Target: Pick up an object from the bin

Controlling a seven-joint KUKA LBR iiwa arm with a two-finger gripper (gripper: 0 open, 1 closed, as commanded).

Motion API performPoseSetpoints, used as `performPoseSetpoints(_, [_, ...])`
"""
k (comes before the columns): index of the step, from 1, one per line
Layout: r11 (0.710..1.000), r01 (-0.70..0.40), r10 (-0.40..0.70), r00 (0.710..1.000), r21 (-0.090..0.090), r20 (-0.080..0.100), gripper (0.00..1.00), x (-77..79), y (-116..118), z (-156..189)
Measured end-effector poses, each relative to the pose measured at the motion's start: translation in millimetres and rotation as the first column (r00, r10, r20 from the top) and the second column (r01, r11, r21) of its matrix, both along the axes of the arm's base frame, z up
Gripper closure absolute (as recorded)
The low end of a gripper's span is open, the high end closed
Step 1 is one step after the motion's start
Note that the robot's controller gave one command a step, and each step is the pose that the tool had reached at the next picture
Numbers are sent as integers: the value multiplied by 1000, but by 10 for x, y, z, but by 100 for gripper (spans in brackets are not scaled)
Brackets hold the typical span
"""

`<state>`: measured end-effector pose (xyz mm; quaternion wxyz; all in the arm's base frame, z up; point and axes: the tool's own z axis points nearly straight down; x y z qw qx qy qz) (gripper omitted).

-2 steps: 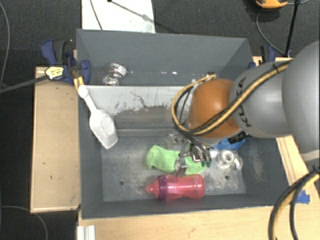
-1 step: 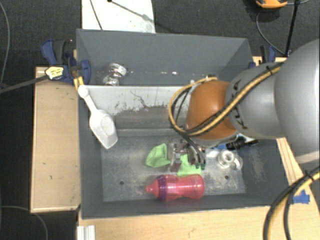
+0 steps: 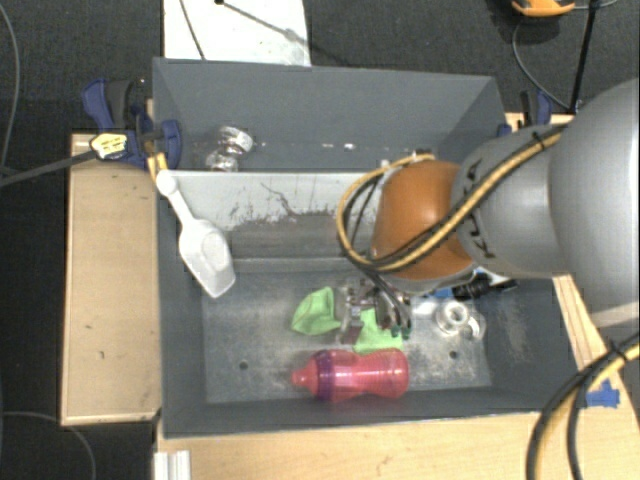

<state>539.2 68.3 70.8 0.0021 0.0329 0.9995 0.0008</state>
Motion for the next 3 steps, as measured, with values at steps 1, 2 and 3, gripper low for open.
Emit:
performPoseSetpoints(1, [1000, 0, 0, 1000, 0, -2, 100, -6, 0, 30])
performPoseSetpoints(2, [1000, 1, -1, 1000, 0, -3, 100, -6, 0, 101])
performPoseSetpoints(3, [1000, 1, -1, 1000, -1, -6, 100, -15, -1, 196])
